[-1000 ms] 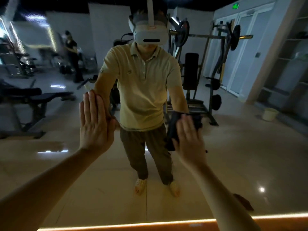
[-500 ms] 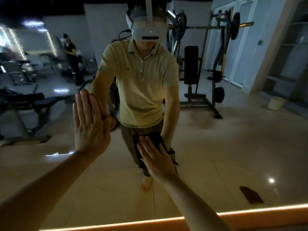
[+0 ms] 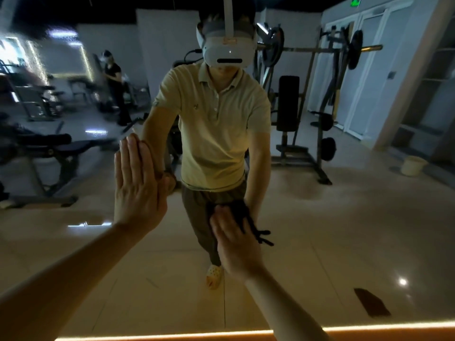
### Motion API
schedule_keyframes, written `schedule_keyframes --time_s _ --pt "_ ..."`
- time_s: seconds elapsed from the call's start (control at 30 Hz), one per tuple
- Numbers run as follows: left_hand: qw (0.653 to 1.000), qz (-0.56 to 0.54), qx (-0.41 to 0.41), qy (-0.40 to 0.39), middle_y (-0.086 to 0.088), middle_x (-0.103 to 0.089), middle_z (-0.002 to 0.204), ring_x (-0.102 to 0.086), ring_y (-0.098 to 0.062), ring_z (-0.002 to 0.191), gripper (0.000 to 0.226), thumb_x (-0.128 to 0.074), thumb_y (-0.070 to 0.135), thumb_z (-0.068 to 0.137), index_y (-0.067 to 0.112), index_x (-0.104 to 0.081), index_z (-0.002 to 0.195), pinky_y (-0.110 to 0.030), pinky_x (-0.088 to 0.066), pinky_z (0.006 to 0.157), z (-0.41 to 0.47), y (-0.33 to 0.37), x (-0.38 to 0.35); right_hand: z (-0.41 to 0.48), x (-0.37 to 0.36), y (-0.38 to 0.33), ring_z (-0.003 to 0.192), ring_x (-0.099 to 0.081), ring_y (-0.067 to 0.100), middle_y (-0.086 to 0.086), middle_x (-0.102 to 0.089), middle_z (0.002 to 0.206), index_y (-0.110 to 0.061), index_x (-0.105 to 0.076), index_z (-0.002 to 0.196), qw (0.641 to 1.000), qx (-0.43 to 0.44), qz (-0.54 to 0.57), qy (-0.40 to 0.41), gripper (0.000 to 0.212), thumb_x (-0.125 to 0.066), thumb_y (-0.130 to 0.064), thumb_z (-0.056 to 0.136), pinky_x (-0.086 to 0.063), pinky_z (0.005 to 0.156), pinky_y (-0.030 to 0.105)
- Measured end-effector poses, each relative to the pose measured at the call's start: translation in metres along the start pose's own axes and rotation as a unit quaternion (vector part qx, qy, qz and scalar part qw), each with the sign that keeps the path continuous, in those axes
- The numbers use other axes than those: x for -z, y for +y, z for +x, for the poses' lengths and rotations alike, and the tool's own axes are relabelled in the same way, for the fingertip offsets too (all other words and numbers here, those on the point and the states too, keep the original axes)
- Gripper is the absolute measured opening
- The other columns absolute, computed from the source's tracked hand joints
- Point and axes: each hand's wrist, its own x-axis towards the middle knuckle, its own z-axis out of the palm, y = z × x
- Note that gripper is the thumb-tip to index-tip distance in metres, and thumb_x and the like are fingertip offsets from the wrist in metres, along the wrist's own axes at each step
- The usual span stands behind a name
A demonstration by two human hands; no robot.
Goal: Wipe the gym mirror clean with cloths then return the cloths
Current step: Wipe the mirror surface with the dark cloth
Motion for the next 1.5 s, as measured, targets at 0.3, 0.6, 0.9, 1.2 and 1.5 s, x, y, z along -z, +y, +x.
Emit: schedule_keyframes --time_s 0.3,0.6,0.9,1.2,1.5 --pt "1.0 0.009 0.021 -0.015 -0.034 -0.001 0.169 0.005 -0.044 0.159 0.075 -0.027 0.039 0.109 -0.01 -0.005 0.161 -0.051 0.002 0.131 0.002 0.009 0.008 0.055 0.073 0.108 0.16 -0.013 0.033 0.021 -0.021 0.169 0.0 -0.026 0.16 0.943 -0.228 0.028 0.24 0.067 -0.037 -0.028 0.101 -0.024 0.126 0.056" --pt "1.0 0.016 -0.011 0.006 -0.025 0.009 0.17 0.007 -0.042 0.16 0.077 -0.032 0.036 0.108 -0.009 -0.001 0.162 -0.055 0.001 0.13 0.001 -0.002 -0.001 0.035 -0.016 -0.059 0.162 -0.004 0.029 0.011 0.005 0.175 -0.006 -0.014 0.165 0.966 -0.19 0.109 0.134 0.064 -0.025 -0.038 0.111 -0.029 0.124 0.057" --pt "1.0 0.019 -0.007 0.002 -0.029 0.005 0.17 0.009 -0.041 0.16 0.079 -0.031 0.04 0.108 -0.006 0.003 0.162 -0.052 0.003 0.131 0.001 -0.001 0.001 0.002 0.051 0.047 0.156 -0.023 0.039 0.024 -0.017 0.17 -0.003 -0.029 0.161 0.941 -0.309 -0.002 0.135 0.07 -0.048 -0.043 0.107 -0.032 0.122 0.056" --pt "1.0 0.01 0.002 0.0 -0.033 -0.001 0.169 0.007 -0.041 0.159 0.076 -0.033 0.036 0.108 -0.009 -0.004 0.162 -0.053 0.001 0.131 0.0 0.003 0.004 0.027 0.06 0.01 0.104 -0.067 0.037 0.023 -0.066 0.119 0.005 -0.046 0.149 0.925 -0.344 0.064 0.149 0.059 -0.067 -0.02 0.1 -0.057 0.085 0.045" --pt "1.0 0.01 0.01 -0.013 -0.029 0.003 0.17 0.011 -0.037 0.16 0.08 -0.038 0.035 0.108 -0.002 0.005 0.163 -0.049 0.003 0.131 0.0 0.005 0.009 -0.006 0.036 -0.002 0.092 -0.069 0.021 0.004 -0.069 0.107 -0.015 -0.051 0.139 0.976 -0.163 0.119 0.076 0.056 -0.078 -0.017 0.09 -0.061 0.076 0.035"
